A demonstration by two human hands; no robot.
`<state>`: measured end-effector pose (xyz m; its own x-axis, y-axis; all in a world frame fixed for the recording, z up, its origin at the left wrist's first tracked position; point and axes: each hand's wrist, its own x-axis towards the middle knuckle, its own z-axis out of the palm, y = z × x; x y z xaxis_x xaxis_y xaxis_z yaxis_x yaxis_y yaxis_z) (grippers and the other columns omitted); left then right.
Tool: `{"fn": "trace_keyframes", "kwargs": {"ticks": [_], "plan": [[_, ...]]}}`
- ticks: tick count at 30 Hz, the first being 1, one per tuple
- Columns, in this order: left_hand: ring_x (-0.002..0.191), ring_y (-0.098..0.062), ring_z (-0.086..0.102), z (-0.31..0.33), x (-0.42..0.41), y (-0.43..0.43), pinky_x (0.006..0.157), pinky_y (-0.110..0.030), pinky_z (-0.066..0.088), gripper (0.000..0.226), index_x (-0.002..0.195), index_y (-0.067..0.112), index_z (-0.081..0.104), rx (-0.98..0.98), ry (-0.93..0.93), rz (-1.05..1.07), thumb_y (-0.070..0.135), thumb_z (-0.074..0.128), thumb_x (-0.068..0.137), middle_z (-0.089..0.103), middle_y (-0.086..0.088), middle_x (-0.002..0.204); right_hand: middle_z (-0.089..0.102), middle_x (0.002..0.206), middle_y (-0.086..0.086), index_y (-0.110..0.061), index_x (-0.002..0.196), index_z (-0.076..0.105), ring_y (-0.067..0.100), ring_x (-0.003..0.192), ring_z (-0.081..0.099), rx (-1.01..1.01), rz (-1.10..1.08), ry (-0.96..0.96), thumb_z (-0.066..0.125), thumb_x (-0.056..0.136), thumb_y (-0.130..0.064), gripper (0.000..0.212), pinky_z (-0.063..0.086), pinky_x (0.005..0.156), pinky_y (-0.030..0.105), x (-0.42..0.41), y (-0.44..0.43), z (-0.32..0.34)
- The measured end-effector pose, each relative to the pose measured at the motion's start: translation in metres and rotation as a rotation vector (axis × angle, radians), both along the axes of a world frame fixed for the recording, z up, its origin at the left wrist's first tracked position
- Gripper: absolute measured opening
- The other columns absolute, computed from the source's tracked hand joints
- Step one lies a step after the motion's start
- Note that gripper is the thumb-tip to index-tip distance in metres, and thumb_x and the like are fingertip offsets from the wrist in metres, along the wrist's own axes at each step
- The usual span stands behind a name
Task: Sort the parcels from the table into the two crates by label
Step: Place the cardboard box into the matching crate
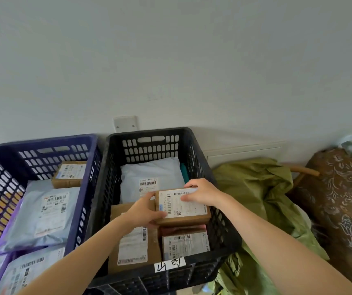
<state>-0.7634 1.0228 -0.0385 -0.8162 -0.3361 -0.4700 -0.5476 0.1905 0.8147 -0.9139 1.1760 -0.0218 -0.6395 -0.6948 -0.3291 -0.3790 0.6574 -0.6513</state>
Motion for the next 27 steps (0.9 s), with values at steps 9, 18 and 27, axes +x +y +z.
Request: {"fn": "trace_keyframes", "kwargs": {"ticks": [9, 18, 27], "plan": [[0.094, -0.015, 0.068, -0.026, -0.005, 0.003, 0.074, -0.031, 0.060, 0.047, 0.120, 0.020, 0.052, -0.376, -0.011, -0.069, 0.023, 0.076, 0.080, 0.067, -0.002, 0.116, 0.056, 0.122, 0.000, -0.030, 0.116, 0.060, 0.023, 0.117, 0.051, 0.113, -0.047, 0.032, 0.069, 0.083, -0.042, 0.036, 0.046, 0.098, 0.040, 0.006, -0.009, -0.029], [0.145, -0.039, -0.016, -0.040, 0.006, 0.002, 0.111, -0.066, 0.002, 0.062, 0.147, 0.051, -0.012, -0.926, -0.184, -0.389, 0.059, 0.025, 0.098, -0.019, -0.010, 0.159, -0.008, 0.161, 0.012, -0.036, 0.153, 0.003, 0.032, 0.146, -0.017, 0.343, 0.127, 0.280, 0.047, 0.096, -0.050, 0.074, -0.006, 0.118, 0.047, 0.029, -0.010, -0.038], [0.138, -0.039, -0.032, -0.059, 0.004, -0.001, 0.107, -0.068, -0.016, 0.059, 0.138, 0.050, -0.033, -0.965, -0.232, -0.487, 0.061, 0.008, 0.096, -0.038, -0.004, 0.151, -0.030, 0.156, 0.008, -0.043, 0.149, -0.014, 0.029, 0.141, -0.033, 0.429, 0.235, 0.218, 0.054, 0.092, -0.051, 0.089, -0.011, 0.116, 0.048, 0.029, -0.002, -0.048]]}}
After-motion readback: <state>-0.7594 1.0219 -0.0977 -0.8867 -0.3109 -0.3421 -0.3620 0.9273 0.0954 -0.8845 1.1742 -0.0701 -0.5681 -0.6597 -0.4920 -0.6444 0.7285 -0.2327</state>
